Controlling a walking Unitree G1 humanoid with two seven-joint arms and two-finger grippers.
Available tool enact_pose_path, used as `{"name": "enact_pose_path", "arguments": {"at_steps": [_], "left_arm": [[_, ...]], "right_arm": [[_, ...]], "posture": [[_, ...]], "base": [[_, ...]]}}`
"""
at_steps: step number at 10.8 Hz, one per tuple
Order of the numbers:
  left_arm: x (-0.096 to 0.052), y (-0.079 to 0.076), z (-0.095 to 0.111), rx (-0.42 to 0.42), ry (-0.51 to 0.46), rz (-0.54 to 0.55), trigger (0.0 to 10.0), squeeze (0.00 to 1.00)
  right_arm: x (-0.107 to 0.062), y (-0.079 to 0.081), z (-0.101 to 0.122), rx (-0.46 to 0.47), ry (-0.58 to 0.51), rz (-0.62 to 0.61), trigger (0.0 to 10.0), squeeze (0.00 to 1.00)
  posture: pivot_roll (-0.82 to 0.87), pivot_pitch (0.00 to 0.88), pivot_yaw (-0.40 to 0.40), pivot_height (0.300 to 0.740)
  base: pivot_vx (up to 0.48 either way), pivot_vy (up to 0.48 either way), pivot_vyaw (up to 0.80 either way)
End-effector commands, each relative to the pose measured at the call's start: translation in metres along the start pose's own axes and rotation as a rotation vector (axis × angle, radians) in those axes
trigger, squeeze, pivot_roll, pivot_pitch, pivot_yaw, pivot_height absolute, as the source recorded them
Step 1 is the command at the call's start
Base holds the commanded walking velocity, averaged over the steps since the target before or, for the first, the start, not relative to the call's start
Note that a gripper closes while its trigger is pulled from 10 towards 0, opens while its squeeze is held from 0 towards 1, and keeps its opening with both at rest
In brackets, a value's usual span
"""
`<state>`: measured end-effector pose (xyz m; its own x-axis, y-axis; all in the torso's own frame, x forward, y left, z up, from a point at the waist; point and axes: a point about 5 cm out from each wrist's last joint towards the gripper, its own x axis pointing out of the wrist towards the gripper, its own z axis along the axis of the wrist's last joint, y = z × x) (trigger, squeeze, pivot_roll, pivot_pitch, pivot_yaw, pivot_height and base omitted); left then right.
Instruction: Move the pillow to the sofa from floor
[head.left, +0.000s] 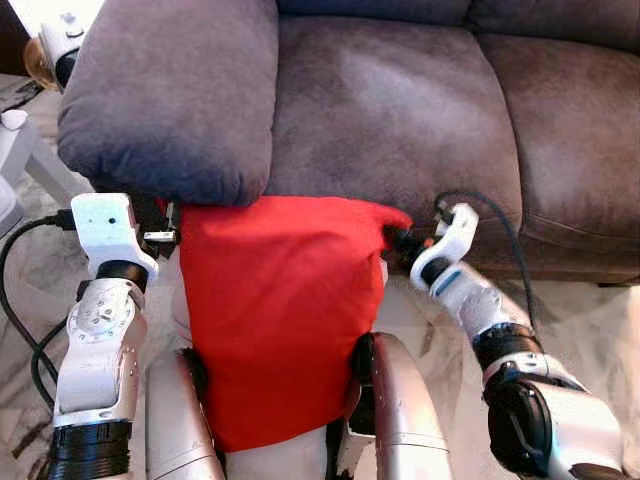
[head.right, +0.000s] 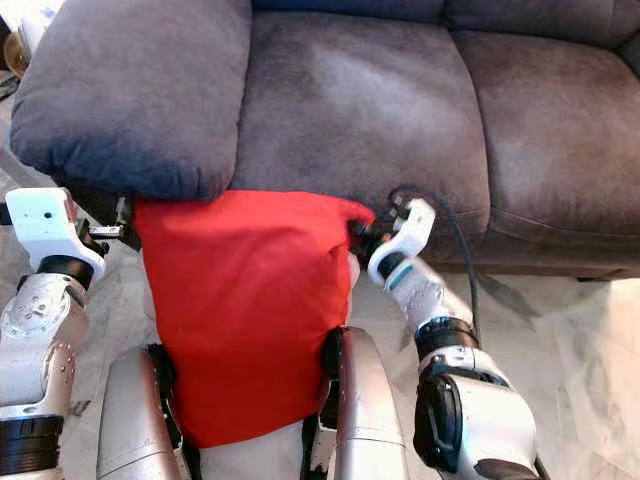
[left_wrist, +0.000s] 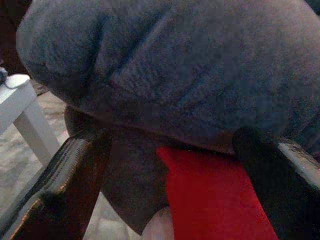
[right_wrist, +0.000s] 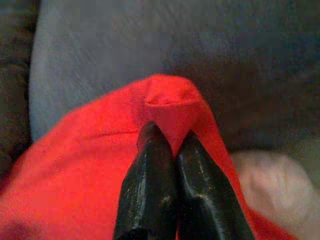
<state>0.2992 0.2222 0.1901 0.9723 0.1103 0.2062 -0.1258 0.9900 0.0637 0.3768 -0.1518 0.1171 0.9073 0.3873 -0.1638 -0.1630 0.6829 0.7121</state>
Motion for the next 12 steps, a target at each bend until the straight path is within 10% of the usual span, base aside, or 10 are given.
{"name": "enact_pose_path", "arguments": {"at_steps": [1, 3, 4, 7, 10, 11, 12], "left_arm": [[0.0, -0.003, 0.0, -0.004, -0.012, 0.002, 10.0, 0.0], [0.002, -0.007, -0.001, -0.012, -0.012, -0.006, 10.0, 0.0], [0.003, -0.009, -0.001, -0.015, -0.014, -0.013, 10.0, 0.0], [0.007, -0.013, 0.0, -0.028, -0.019, -0.033, 10.0, 0.0], [0.01, -0.014, 0.0, -0.024, -0.021, -0.048, 10.0, 0.0], [0.011, -0.014, 0.0, -0.023, -0.021, -0.052, 10.0, 0.0], [0.011, -0.015, 0.0, -0.023, -0.02, -0.058, 10.0, 0.0]], "right_arm": [[-0.001, 0.002, 0.012, -0.008, -0.053, 0.01, 0.0, 0.0], [0.0, 0.011, 0.028, -0.063, -0.121, 0.028, 0.0, 0.0], [0.0, 0.023, 0.041, -0.119, -0.173, 0.063, 10.0, 0.0], [-0.005, 0.035, 0.05, -0.185, -0.237, 0.096, 10.0, 0.0], [-0.008, 0.012, 0.02, -0.164, -0.15, -0.017, 10.0, 0.0], [-0.009, 0.007, 0.015, -0.149, -0.13, -0.048, 10.0, 0.99], [-0.012, -0.001, 0.011, -0.126, -0.131, -0.097, 10.0, 1.0]], "posture": [[0.05, 0.28, -0.17, 0.523], [0.05, 0.276, -0.166, 0.523], [0.05, 0.272, -0.16, 0.523], [0.06, 0.249, -0.149, 0.523], [0.07, 0.231, -0.134, 0.523], [0.07, 0.231, -0.131, 0.523], [0.07, 0.231, -0.128, 0.523]], "base": [[0.0, 0.0, 0.0], [0.0, 0.0, 0.0], [0.0, 0.0, 0.0], [0.0, 0.0, 0.0], [0.0, 0.0, 0.0], [0.0, 0.0, 0.0], [0.0, 0.0, 0.0]]}}
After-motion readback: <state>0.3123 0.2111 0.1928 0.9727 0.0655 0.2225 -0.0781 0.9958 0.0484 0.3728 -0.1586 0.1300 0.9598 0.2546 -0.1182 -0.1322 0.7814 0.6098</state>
